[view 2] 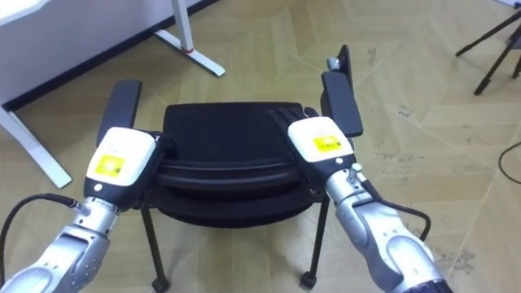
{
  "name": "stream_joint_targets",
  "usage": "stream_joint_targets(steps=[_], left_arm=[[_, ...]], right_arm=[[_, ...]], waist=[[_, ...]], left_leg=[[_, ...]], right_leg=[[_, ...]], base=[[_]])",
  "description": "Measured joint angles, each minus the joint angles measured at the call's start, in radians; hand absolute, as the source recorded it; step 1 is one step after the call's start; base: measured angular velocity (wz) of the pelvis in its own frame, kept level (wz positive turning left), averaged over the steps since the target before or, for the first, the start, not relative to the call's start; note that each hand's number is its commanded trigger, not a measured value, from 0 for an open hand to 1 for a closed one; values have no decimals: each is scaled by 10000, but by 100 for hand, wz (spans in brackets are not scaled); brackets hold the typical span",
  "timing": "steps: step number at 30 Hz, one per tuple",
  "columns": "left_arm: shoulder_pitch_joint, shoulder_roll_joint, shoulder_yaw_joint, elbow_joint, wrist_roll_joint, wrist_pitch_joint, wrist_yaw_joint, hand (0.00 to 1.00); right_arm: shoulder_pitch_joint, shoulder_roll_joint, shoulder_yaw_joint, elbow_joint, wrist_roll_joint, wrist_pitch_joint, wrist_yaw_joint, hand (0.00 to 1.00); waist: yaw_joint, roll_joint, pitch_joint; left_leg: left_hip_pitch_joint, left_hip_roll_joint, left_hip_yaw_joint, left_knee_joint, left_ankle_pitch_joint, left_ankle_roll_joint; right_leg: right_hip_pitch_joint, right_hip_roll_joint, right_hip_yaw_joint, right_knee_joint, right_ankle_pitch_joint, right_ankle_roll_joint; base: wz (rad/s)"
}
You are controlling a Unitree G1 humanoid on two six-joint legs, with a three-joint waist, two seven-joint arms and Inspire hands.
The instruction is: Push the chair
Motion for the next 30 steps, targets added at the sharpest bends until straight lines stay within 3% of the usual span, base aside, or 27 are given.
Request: stream_joint_targets(steps=[6,8,10,11,12,18,24,30], left_arm=[[-250,-32,-1,281,16,-38,-46,100],[-314,-33,-1,346,12,-42,-67,100],[-404,-71,-1,451,12,-47,-76,100],[-427,-81,-1,487,12,-53,-77,100],[-448,-90,-1,512,11,-55,-85,100],[-558,-181,-2,711,-10,-35,-2,100],[-616,-274,-3,1033,-22,-45,128,100],[-626,-384,-2,1180,-79,-54,276,100]], right_arm=[[-327,90,114,470,-395,31,-49,0],[-409,94,202,530,-405,103,-26,20],[-438,104,231,550,-583,179,-32,67],[-444,104,250,559,-660,202,-36,76],[-458,104,287,602,-758,229,-59,100],[-630,123,488,974,-763,266,-534,100],[-639,114,598,1245,-1159,235,-1046,100],[-587,112,599,1311,-1353,217,-1528,100]], waist=[[-8,-30,17],[-14,-38,14],[-3,-32,14],[3,-30,12],[7,-27,14],[-62,39,26],[-275,217,-46],[-310,371,-5]], left_leg=[[-5,-4,24,9,0,0],[-16,-8,41,14,1,-1],[-36,-20,45,22,1,-2],[-37,-19,44,27,2,-3],[-40,-19,44,30,4,-6],[-153,-21,-16,157,3,-6],[-182,-43,-164,196,4,-6],[-159,-46,-211,195,4,-6]], right_leg=[[17,1,16,-25,0,0],[30,-2,14,-89,0,0],[45,-7,15,-159,0,0],[46,-6,18,-159,0,0],[46,-5,21,-161,0,0],[38,-4,14,-167,0,0],[95,-4,-46,-167,0,0],[146,-2,-75,-186,0,0]], base=[[0],[-2],[0],[0],[0],[3],[6],[1]])
